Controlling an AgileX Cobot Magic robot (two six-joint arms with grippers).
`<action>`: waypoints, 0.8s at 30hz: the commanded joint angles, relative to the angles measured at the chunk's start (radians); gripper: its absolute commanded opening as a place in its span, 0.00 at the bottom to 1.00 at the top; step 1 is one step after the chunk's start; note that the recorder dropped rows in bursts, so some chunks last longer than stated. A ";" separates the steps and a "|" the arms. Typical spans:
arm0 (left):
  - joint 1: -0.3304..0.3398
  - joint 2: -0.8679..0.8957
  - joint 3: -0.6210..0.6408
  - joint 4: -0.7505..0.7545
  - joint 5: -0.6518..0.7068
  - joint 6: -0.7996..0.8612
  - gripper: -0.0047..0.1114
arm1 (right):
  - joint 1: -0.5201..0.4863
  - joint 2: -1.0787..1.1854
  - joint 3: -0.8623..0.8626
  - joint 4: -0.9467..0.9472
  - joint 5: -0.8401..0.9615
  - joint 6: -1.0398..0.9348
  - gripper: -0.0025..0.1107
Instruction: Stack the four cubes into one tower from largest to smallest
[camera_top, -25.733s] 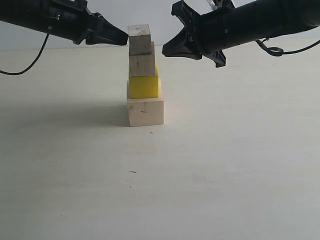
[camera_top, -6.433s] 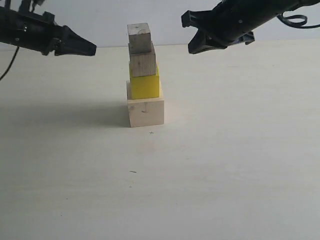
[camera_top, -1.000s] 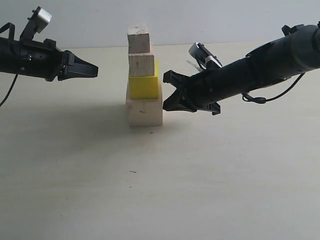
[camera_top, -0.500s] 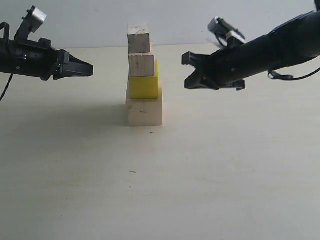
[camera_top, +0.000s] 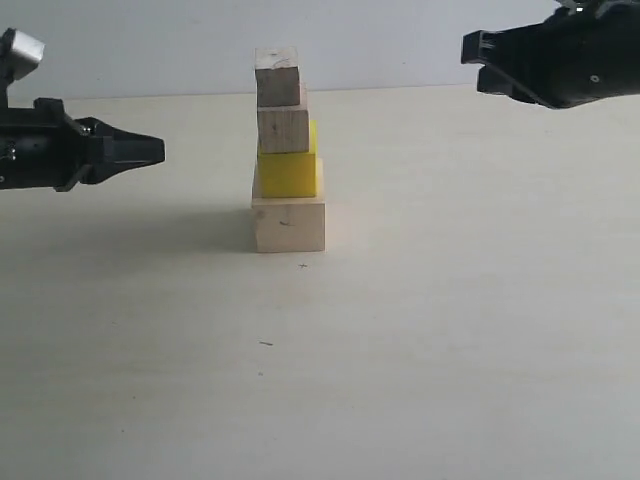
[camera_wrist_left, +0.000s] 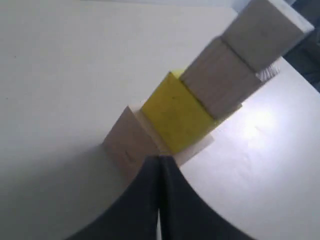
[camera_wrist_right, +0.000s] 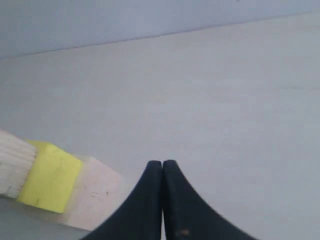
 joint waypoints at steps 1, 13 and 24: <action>0.003 -0.137 0.101 -0.024 -0.034 0.046 0.04 | -0.006 -0.159 0.140 -0.008 -0.103 -0.016 0.02; 0.003 -0.235 0.118 -0.024 -0.016 -0.032 0.04 | -0.006 -0.347 0.168 -0.008 -0.039 -0.010 0.02; 0.003 -0.235 0.118 -0.024 -0.016 -0.029 0.04 | -0.006 -0.347 0.168 -0.008 -0.039 -0.010 0.02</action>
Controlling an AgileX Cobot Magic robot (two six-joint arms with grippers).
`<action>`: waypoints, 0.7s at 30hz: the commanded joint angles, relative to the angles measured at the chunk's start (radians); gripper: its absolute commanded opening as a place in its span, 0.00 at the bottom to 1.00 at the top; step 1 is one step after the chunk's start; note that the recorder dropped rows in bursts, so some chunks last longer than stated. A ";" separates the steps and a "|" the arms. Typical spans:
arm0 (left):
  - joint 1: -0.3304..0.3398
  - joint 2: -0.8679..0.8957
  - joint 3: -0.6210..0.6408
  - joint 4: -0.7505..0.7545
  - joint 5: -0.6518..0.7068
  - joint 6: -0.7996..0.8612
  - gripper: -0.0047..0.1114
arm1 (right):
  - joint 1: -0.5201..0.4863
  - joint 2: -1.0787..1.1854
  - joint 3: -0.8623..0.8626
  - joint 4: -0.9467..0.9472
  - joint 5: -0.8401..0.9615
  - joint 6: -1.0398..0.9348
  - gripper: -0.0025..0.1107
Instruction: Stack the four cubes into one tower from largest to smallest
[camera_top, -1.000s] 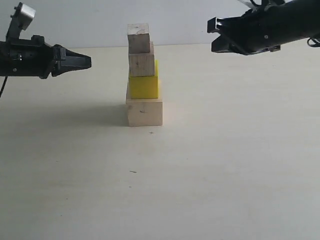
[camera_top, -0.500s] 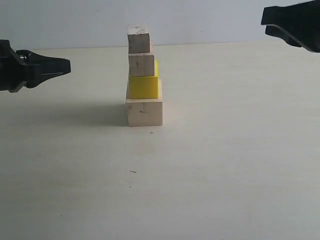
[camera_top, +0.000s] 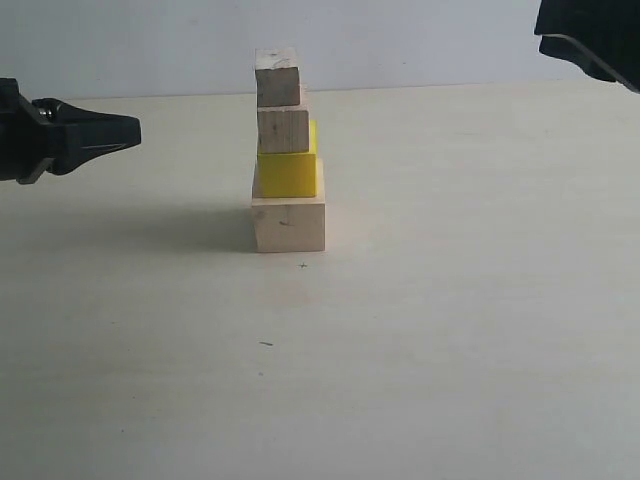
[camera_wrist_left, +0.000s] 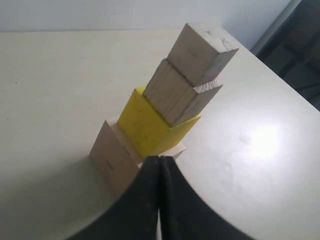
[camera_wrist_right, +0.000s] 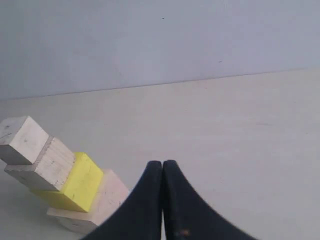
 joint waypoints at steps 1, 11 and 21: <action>0.003 -0.008 0.005 -0.013 0.011 -0.004 0.04 | -0.006 -0.006 0.003 -0.008 0.005 -0.004 0.02; 0.003 -0.006 0.005 -0.013 0.018 -0.004 0.04 | -0.006 -0.006 0.003 -0.008 0.005 -0.004 0.02; 0.004 -0.278 0.005 0.078 -0.253 -0.004 0.04 | -0.006 -0.006 0.003 -0.008 -0.002 -0.004 0.02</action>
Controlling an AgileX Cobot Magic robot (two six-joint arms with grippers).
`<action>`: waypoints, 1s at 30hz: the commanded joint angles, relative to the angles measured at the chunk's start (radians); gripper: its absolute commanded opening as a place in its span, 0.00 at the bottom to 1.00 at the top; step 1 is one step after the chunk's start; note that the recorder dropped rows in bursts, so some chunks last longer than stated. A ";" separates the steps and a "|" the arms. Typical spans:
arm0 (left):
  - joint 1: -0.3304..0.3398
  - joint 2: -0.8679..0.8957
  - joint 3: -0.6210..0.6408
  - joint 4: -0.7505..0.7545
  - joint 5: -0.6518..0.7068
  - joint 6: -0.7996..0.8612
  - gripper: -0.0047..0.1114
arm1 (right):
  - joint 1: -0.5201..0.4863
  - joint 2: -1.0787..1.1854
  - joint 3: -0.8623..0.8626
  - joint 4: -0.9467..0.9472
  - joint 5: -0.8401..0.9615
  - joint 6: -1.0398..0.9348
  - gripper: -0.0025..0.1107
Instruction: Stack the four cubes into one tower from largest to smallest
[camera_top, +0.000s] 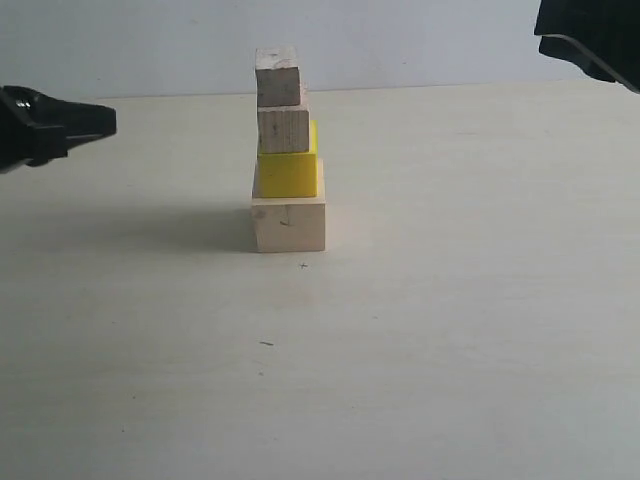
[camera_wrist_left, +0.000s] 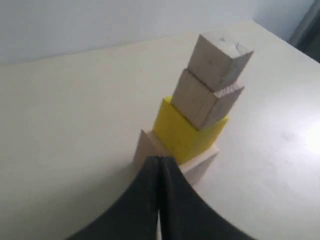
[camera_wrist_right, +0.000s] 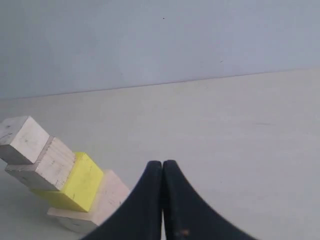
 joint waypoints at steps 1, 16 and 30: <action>0.004 -0.196 0.003 0.001 -0.151 -0.004 0.04 | -0.006 -0.006 0.003 -0.008 -0.006 -0.004 0.02; 0.004 -0.773 0.003 0.014 -1.079 0.000 0.04 | -0.006 -0.006 0.003 -0.008 -0.006 -0.004 0.02; 0.004 -0.846 0.056 0.082 -0.896 -0.273 0.04 | -0.006 -0.006 0.003 -0.008 -0.006 -0.004 0.02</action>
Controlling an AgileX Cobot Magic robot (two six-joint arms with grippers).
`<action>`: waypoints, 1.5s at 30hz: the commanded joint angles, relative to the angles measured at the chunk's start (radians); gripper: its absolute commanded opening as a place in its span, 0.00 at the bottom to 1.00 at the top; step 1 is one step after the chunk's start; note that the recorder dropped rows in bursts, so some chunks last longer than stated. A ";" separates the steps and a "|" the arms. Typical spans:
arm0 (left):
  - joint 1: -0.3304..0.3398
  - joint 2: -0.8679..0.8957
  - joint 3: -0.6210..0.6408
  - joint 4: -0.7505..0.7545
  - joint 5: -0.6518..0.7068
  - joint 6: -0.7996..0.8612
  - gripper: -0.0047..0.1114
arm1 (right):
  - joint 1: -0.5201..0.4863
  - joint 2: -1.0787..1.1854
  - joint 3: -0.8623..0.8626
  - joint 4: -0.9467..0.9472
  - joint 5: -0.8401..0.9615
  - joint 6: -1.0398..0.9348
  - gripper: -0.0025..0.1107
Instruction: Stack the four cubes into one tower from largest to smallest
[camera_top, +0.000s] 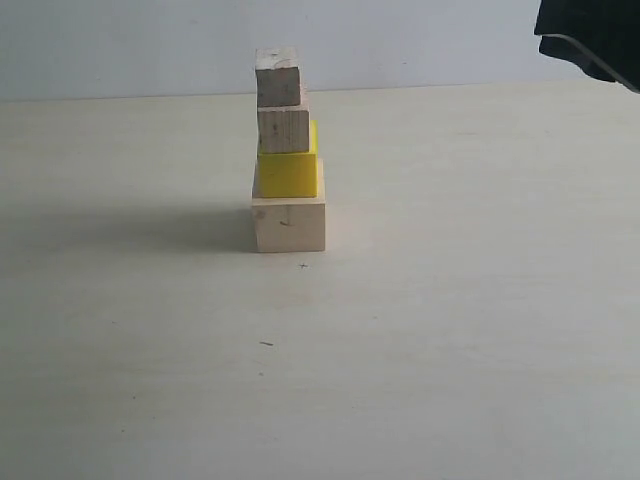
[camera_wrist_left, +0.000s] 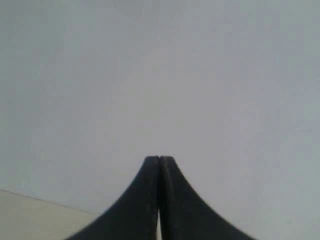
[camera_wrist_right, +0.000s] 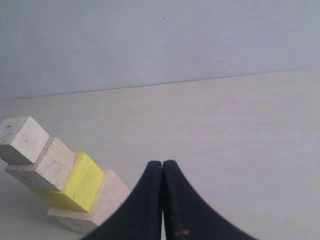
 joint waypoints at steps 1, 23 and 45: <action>0.002 -0.050 0.067 0.289 0.172 -0.333 0.04 | -0.006 -0.006 0.003 -0.008 -0.004 -0.004 0.02; 0.163 -0.543 0.572 1.622 0.741 -1.815 0.04 | -0.006 -0.006 0.003 -0.008 -0.004 -0.004 0.02; -0.024 -0.543 0.665 1.727 0.655 -1.803 0.04 | -0.006 -0.006 0.003 -0.008 -0.006 -0.004 0.02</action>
